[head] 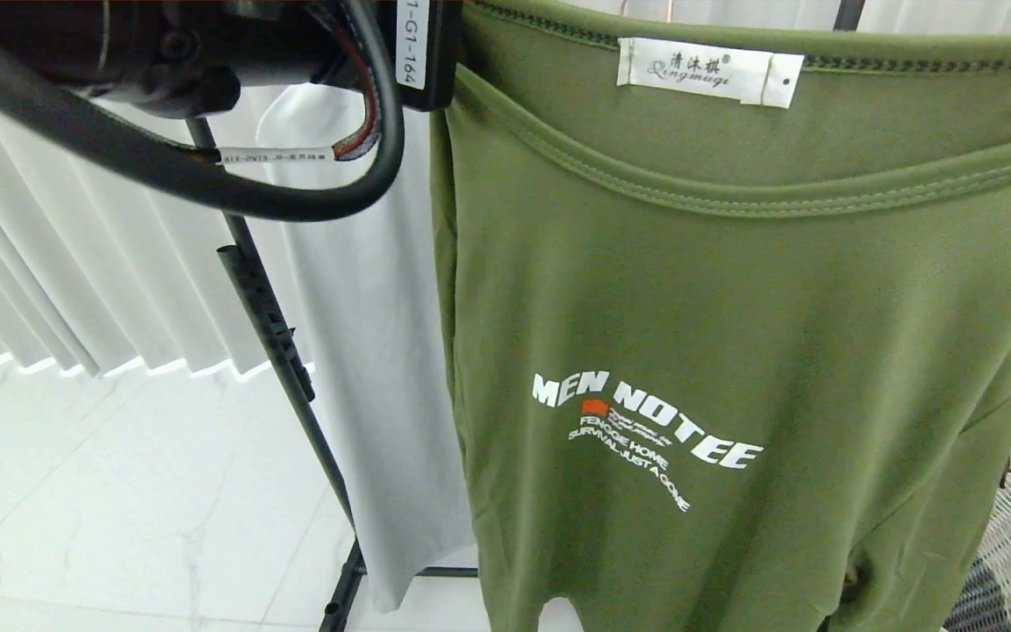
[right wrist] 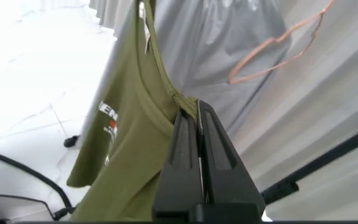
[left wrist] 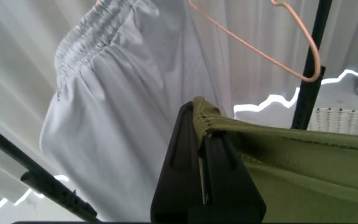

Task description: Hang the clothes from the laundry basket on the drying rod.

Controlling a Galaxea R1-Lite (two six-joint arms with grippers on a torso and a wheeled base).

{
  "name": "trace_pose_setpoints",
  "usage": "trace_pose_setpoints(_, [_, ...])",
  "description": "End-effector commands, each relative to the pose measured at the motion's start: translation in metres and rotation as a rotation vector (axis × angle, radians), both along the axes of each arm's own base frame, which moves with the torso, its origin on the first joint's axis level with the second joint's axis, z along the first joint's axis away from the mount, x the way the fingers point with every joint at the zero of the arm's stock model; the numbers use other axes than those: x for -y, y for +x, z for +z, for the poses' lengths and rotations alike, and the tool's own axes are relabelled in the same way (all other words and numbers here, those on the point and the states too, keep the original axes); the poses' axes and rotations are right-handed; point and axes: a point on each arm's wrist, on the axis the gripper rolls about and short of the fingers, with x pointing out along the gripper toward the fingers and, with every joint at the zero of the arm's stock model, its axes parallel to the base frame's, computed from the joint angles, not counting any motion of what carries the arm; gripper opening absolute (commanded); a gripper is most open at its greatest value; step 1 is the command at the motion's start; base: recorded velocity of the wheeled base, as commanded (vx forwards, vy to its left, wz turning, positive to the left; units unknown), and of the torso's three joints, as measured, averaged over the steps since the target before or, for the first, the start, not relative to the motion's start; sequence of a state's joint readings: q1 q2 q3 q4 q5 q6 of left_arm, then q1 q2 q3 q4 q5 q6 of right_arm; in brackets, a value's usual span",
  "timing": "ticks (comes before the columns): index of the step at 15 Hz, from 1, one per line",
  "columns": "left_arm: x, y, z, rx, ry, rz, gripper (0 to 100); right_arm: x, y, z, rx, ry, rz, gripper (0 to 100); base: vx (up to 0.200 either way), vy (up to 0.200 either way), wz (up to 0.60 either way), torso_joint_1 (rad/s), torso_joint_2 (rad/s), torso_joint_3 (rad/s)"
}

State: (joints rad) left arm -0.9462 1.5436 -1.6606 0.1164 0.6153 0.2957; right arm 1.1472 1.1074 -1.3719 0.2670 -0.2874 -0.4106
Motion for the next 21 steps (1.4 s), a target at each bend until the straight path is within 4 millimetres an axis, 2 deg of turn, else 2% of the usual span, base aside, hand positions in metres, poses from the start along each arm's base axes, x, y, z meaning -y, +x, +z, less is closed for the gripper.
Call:
trace_pose_setpoints(1, [-0.008,-0.013,0.003,-0.014,0.014,-0.023,0,-0.002,0.003,-0.005,-0.004,-0.016,-0.076,0,0.000,0.000,0.00,0.000,0.00,0.000])
trace_pose_setpoints(3, [-0.023,-0.034,0.001,-0.070,0.042,-0.066,0,-0.012,0.010,-0.009,0.002,0.002,-0.165,0,0.000,0.000,0.00,0.000,0.00,0.000])
trace_pose_setpoints(6, [-0.050,-0.067,-0.001,-0.113,0.062,-0.141,0,-0.045,0.029,-0.004,0.046,0.117,-0.188,0,0.000,0.000,0.00,0.000,0.00,0.000])
trace_pose_setpoints(8, [-0.063,-0.082,-0.005,-0.112,0.065,-0.185,0,-0.065,0.042,-0.002,0.067,0.172,-0.201,0,0.000,0.000,0.00,0.000,0.00,0.000])
trace_pose_setpoints(11, [-0.063,-0.103,-0.006,-0.104,0.065,-0.319,0,-0.083,0.050,-0.004,0.071,0.180,-0.198,0,0.000,0.000,0.00,0.000,0.00,0.000])
trace_pose_setpoints(14, [-0.065,-0.106,-0.007,-0.102,0.067,-0.330,0,-0.089,0.053,-0.004,0.066,0.179,-0.198,0,0.000,0.000,0.00,0.000,0.00,0.000])
trace_pose_setpoints(21, [-0.058,-0.109,-0.009,-0.107,0.084,-0.366,0,-0.085,0.053,-0.003,0.066,0.191,-0.203,0,0.000,0.000,0.00,0.000,0.00,0.000])
